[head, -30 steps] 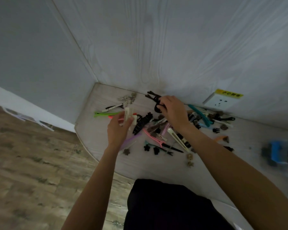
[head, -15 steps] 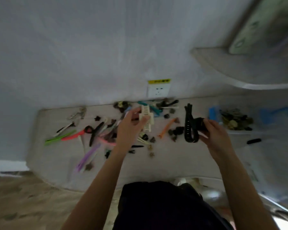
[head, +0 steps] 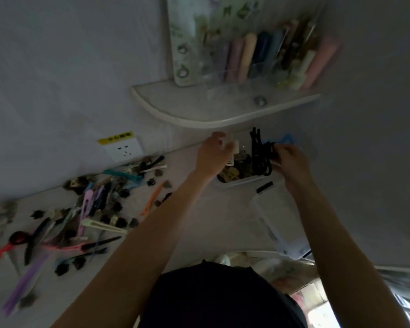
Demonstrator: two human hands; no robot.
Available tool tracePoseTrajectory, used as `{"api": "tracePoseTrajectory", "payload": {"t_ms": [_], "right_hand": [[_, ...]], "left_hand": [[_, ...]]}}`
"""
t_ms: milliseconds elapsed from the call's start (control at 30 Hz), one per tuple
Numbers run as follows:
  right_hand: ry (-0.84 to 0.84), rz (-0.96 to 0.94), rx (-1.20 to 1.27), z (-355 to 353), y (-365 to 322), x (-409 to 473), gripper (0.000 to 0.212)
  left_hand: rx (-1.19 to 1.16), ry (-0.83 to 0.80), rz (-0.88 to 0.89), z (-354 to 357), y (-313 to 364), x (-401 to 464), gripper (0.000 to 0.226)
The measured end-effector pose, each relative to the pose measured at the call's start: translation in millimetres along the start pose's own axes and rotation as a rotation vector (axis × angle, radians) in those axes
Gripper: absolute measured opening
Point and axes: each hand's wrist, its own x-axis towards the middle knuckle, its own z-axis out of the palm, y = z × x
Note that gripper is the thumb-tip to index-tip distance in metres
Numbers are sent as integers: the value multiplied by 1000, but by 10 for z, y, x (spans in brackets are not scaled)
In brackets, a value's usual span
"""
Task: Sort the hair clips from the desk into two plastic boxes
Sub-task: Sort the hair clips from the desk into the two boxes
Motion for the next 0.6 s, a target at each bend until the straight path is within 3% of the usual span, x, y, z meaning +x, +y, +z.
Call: {"api": "tracePoseTrajectory", "payload": {"t_ms": [133,333,500,600], "right_hand": [[0,-55,-157,44,19,222,14],[-12,-264,-667,109,154,328,26],[-8,-493,-575,279,256,-15,22],[-151,-591,-525,537,308,-308,18]], "left_hand": [[190,-27,7,130,-111,88,42],[344,84,124,89,-403,-62,39],[207,67,156,12,-624,-227,39],[90,153,143,-181,-726,-436,33]]}}
